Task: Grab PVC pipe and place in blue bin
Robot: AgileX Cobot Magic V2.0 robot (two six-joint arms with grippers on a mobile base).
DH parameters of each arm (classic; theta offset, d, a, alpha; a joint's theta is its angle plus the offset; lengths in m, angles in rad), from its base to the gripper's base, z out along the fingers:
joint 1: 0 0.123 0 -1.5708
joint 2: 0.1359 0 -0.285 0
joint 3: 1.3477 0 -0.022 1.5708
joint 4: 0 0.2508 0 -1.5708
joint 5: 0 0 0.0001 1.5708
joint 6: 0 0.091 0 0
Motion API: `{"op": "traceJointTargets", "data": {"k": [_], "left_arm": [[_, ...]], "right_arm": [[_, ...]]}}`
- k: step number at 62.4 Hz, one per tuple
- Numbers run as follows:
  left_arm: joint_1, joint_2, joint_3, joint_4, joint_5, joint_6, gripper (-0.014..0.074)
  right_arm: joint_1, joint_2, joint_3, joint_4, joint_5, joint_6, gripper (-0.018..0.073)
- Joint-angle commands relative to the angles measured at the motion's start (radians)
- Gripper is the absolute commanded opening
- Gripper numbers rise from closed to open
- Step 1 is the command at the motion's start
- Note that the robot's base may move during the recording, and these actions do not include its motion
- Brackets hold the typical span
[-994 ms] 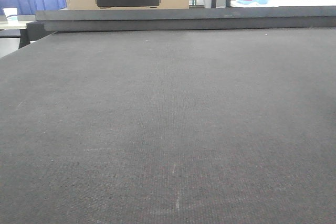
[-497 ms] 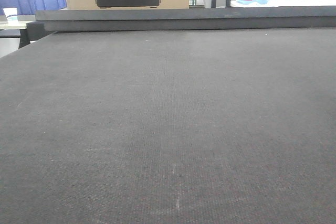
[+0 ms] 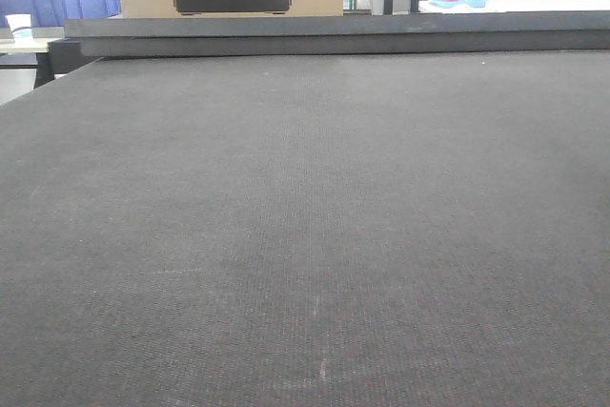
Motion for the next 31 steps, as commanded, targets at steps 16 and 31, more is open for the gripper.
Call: {"op": "traceJointTargets", "data": {"k": [16, 31], "left_arm": [[0.003, -0.006, -0.095, 0.031, 0.128, 0.000, -0.0111], [0.003, -0.006, -0.095, 0.022, 0.107, 0.000, -0.0111]], "right_arm": [[0.005, -0.005, -0.008, -0.022, -0.010, 0.001, -0.0141], [0.005, -0.005, -0.008, -0.022, -0.010, 0.001, -0.0141]]}}
